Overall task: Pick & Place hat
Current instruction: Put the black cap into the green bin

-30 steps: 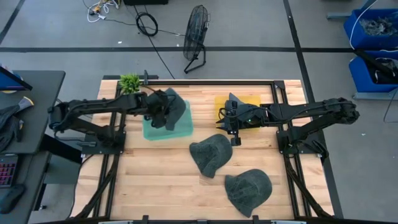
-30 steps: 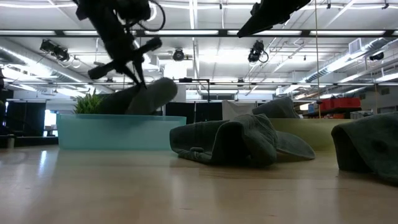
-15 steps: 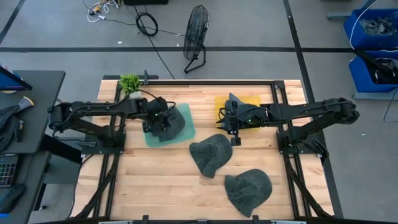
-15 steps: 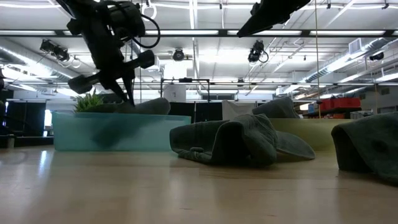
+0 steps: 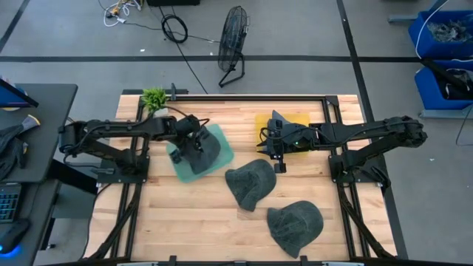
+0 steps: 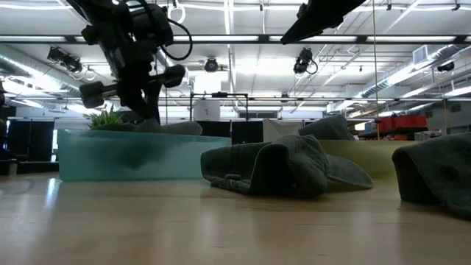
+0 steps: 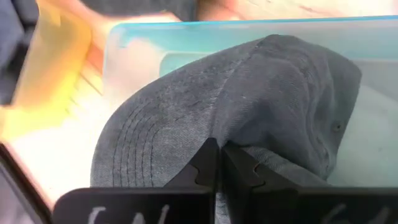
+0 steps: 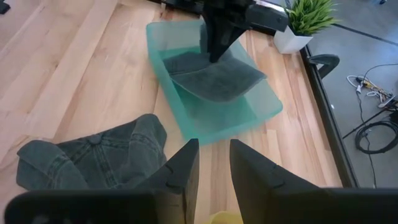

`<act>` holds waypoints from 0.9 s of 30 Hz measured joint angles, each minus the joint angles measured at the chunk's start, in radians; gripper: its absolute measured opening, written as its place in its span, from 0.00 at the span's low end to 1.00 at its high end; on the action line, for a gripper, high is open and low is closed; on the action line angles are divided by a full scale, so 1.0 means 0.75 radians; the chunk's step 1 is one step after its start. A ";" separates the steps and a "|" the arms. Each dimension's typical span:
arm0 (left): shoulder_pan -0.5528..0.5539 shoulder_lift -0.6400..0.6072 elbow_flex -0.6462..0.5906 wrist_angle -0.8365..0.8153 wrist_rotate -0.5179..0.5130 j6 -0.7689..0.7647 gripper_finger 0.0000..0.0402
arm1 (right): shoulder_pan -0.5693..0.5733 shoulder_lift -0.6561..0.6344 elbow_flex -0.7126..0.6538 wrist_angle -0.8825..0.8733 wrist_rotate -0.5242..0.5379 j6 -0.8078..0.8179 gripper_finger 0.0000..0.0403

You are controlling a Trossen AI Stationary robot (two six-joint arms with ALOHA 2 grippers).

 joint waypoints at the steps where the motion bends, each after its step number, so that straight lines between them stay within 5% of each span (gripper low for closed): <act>1: 0.000 0.011 0.000 0.007 0.000 -0.042 0.04 | 0.000 0.000 0.000 0.000 0.000 0.000 0.23; 13: -0.002 0.187 0.000 0.114 -0.132 -0.351 0.05 | 0.000 0.000 0.000 0.000 -0.002 0.000 0.23; 21: -0.002 0.194 0.004 0.120 -0.163 -0.445 0.25 | 0.000 0.000 0.000 0.007 -0.003 0.004 0.23; 27: -0.040 0.192 0.079 0.120 -0.252 -0.596 0.39 | 0.001 0.024 0.000 -0.031 -0.004 0.212 0.28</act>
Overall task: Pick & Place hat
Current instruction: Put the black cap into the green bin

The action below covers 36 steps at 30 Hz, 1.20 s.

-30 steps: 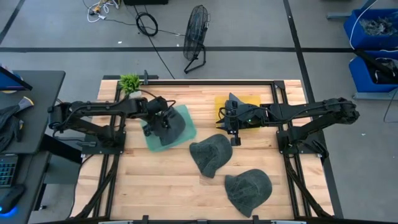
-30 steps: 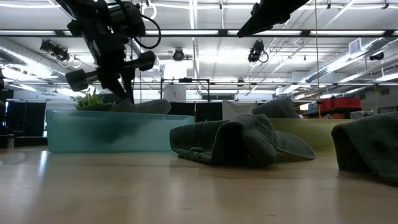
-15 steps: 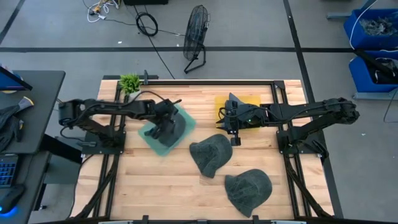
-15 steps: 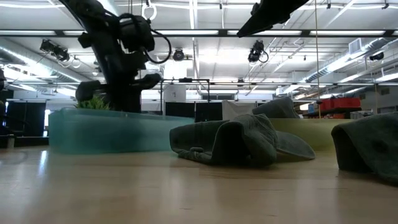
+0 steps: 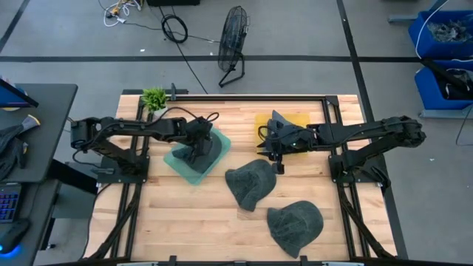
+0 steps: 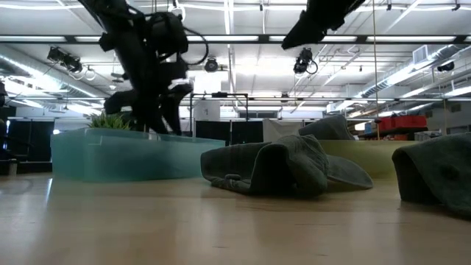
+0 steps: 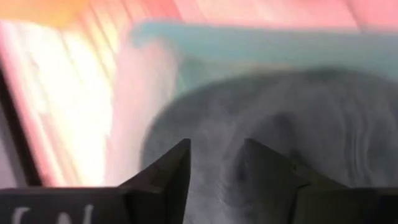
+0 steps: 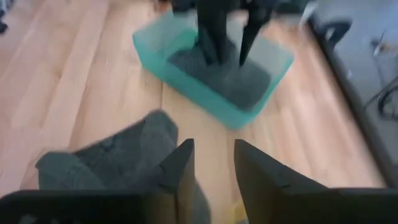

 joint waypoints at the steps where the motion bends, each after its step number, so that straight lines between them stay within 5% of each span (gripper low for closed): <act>1: -0.011 -0.004 0.020 -0.001 -0.003 -0.012 0.41 | 0.002 0.016 0.000 -0.012 0.000 0.029 0.30; 8: -0.088 -0.007 0.206 -0.087 -0.004 -0.093 0.44 | 0.017 0.226 0.000 -0.003 -0.184 0.324 0.43; 14: -0.131 -0.008 0.323 -0.201 -0.003 -0.329 0.42 | 0.084 0.459 0.000 -0.012 -0.197 0.448 0.46; 24: -0.211 -0.023 0.334 -0.473 -0.009 -0.625 0.33 | 0.129 0.629 0.002 0.008 -0.005 0.633 0.43; 30: -0.293 -0.123 0.334 -0.734 -0.066 -0.874 0.27 | 0.125 0.634 0.002 -0.004 0.014 0.691 0.28; 34: -0.366 -0.216 0.333 -0.723 -0.133 -0.937 0.24 | 0.123 0.616 0.001 -0.012 -0.087 0.708 0.06; 36: -0.390 -0.253 0.335 -0.656 -0.135 -0.937 0.23 | 0.125 0.603 0.005 0.014 -0.163 0.712 0.03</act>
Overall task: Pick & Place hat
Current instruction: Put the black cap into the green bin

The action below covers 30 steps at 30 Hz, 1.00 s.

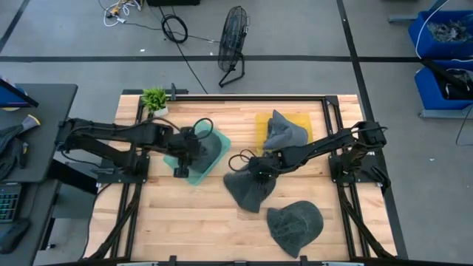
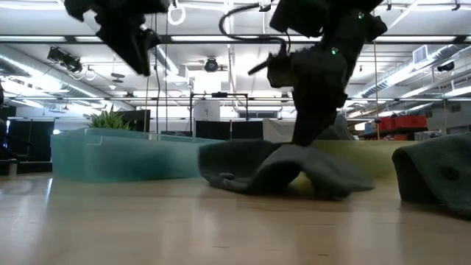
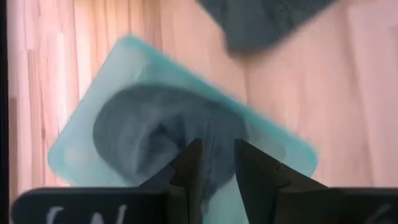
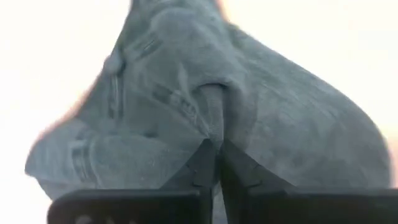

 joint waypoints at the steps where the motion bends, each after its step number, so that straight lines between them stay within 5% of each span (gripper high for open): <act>1: -0.010 -0.013 -0.002 0.013 0.000 -0.005 0.23 | 0.000 -0.004 0.017 -0.007 -0.028 0.007 0.04; 5: -0.016 -0.026 -0.002 0.184 -0.003 -0.026 0.22 | 0.001 -0.017 0.150 -0.065 -0.058 -0.045 0.02; 12: -0.014 0.026 -0.002 0.476 0.027 0.179 0.22 | 0.000 -0.019 0.360 -0.048 0.115 -0.309 0.01; 19: -0.013 0.040 -0.002 0.538 0.056 0.268 0.23 | -0.032 -0.018 0.372 -0.037 0.318 -0.450 0.01; 30: 0.040 0.120 -0.001 0.669 0.059 0.282 0.46 | -0.121 -0.018 0.327 0.113 0.352 -0.570 0.01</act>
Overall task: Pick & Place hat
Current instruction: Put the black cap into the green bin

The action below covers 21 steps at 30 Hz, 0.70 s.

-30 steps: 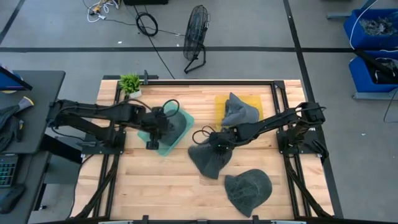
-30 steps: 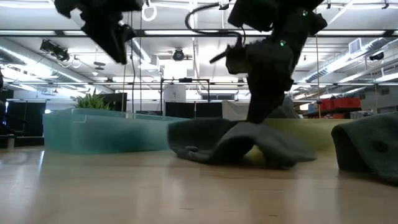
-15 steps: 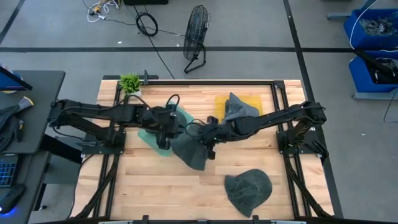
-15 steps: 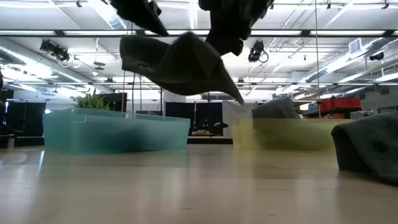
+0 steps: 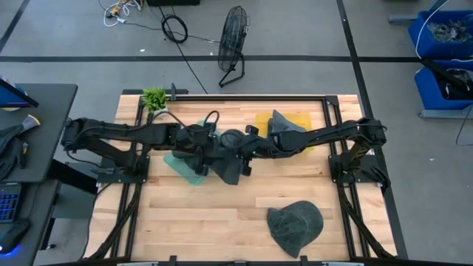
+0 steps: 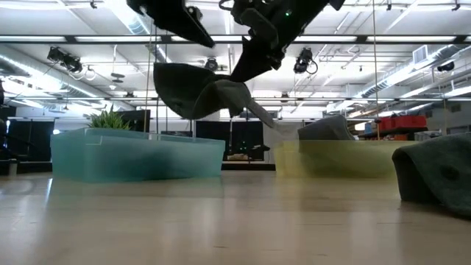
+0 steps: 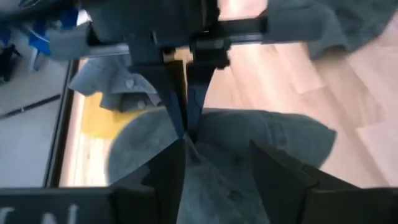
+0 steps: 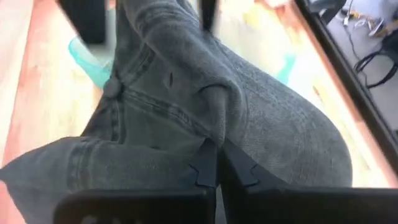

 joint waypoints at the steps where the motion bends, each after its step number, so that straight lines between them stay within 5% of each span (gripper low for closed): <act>1: 0.012 0.024 0.000 0.001 -0.004 0.000 0.48 | -0.001 0.000 0.000 0.011 -0.004 -0.021 0.01; 13: 0.099 0.204 0.000 0.068 -0.022 -0.037 0.45 | 0.006 0.000 0.000 0.075 -0.012 -0.204 0.01; 21: 0.100 0.206 0.000 0.062 -0.104 -0.034 0.11 | 0.003 0.000 -0.001 0.061 0.001 -0.262 0.04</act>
